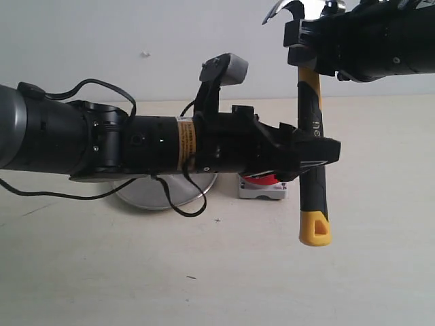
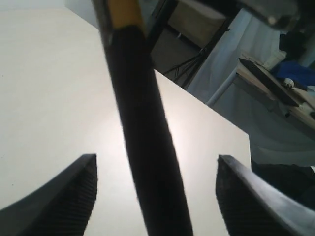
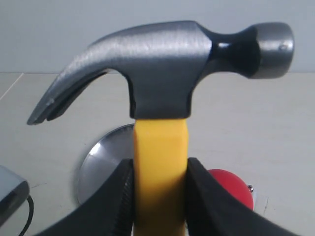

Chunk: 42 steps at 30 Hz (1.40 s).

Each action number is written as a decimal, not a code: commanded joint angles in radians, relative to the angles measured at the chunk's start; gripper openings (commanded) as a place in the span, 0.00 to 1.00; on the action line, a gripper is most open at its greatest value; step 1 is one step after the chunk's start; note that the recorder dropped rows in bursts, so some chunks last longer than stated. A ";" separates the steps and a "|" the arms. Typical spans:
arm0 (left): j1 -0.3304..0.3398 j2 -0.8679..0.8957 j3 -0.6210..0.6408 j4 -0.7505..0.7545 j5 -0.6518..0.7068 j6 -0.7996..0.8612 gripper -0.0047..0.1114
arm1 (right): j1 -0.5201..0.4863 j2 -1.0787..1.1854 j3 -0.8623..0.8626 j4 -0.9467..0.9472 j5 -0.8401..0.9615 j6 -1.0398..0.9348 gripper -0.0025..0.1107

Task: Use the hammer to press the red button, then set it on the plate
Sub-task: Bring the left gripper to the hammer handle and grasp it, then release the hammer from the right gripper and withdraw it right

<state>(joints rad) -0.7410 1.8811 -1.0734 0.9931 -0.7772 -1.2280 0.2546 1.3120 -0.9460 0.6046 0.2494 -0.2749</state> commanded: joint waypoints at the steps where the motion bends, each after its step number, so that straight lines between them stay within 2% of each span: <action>1: -0.026 -0.001 -0.044 -0.040 0.069 -0.006 0.61 | 0.002 -0.018 -0.005 0.007 -0.041 -0.003 0.02; 3: -0.039 -0.001 -0.049 -0.060 0.129 -0.006 0.59 | 0.002 -0.018 -0.005 0.007 -0.037 0.012 0.02; 6: -0.047 -0.001 -0.049 -0.066 0.193 -0.014 0.48 | 0.002 -0.018 -0.005 0.007 -0.037 0.012 0.02; 12: -0.049 -0.001 -0.049 -0.066 0.215 -0.044 0.18 | 0.002 -0.018 -0.005 0.007 -0.032 0.014 0.02; 14: -0.049 -0.001 -0.049 -0.078 0.215 -0.046 0.04 | 0.002 -0.018 -0.005 0.007 -0.027 0.014 0.02; 17: -0.047 -0.001 -0.049 -0.093 0.215 -0.045 0.04 | 0.002 -0.018 -0.005 0.007 0.001 0.014 0.04; 20: -0.043 -0.003 -0.049 -0.093 0.217 -0.027 0.04 | 0.002 -0.018 -0.005 0.005 0.037 0.008 0.11; 23: -0.024 -0.012 -0.049 -0.078 0.228 -0.027 0.04 | 0.002 -0.020 -0.005 -0.020 0.096 0.008 0.24; 29: 0.039 -0.012 -0.049 -0.082 0.229 -0.032 0.04 | 0.002 -0.020 -0.005 -0.067 0.188 0.013 0.62; 31: 0.059 -0.012 -0.049 -0.082 0.227 -0.034 0.04 | 0.002 -0.020 -0.005 -0.069 0.211 0.013 0.68; 37: 0.106 -0.012 -0.049 -0.064 0.227 -0.034 0.04 | 0.002 -0.033 -0.005 -0.132 0.328 0.029 0.65; 40: 0.125 -0.014 -0.049 -0.033 0.255 -0.024 0.04 | 0.002 -0.066 0.002 -0.207 0.365 0.099 0.58; 42: 0.125 -0.027 -0.041 -0.028 0.335 0.010 0.04 | 0.002 -0.104 0.025 -0.220 0.346 0.101 0.50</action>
<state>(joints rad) -0.6223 1.8885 -1.1111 0.9678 -0.4655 -1.2623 0.2546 1.2553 -0.9436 0.4221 0.5990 -0.1966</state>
